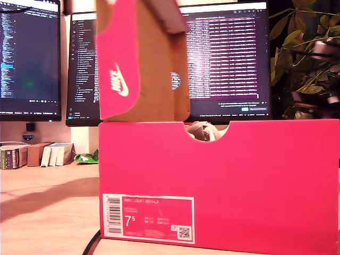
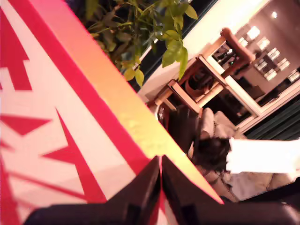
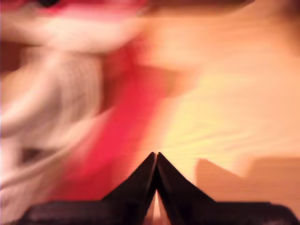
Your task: Close the red shoebox by pushing the lid with your left arm and holding the box in place with your right arm
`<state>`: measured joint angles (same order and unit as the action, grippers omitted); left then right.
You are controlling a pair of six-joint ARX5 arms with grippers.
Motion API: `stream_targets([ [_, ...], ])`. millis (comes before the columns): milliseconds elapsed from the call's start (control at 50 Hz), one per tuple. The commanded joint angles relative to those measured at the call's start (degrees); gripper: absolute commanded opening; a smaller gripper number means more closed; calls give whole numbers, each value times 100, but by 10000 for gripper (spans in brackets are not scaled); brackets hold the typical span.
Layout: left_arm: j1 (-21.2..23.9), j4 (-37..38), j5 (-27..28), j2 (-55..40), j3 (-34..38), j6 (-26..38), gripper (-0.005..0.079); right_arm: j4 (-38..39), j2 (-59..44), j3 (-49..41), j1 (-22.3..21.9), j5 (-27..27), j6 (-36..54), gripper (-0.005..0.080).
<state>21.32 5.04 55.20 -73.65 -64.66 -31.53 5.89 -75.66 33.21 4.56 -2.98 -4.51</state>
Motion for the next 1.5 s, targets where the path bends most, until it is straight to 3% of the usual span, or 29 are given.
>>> stream_targets([
  [0, 28, -74, -184, -90, 105, 96, -19, -249, 26, 72, -74, 232, 238, -13],
  [300, -17, 332, -1687, -90, -199, 1196, -19, -1259, 601, 1239, -118, 59, 286, -12],
  [400, -57, 533, -1934, -90, -232, 1432, -19, -1759, 741, 1832, -46, -79, 286, -13],
  [540, -131, 951, -1993, -90, -232, 1707, -19, -2566, 748, 2459, 90, -533, 284, -13],
  [720, -219, 1298, -2020, -90, -232, 1969, -19, -3147, 706, 2514, 522, -1016, 240, -13],
  [1060, -247, 1436, -2015, -90, -232, 2074, -19, -3755, 201, 2514, 1193, -1014, 284, -13],
  [1480, -247, 1661, -2033, -87, -232, 2262, -19, -4323, -378, 2498, 1241, -817, 649, -13],
])
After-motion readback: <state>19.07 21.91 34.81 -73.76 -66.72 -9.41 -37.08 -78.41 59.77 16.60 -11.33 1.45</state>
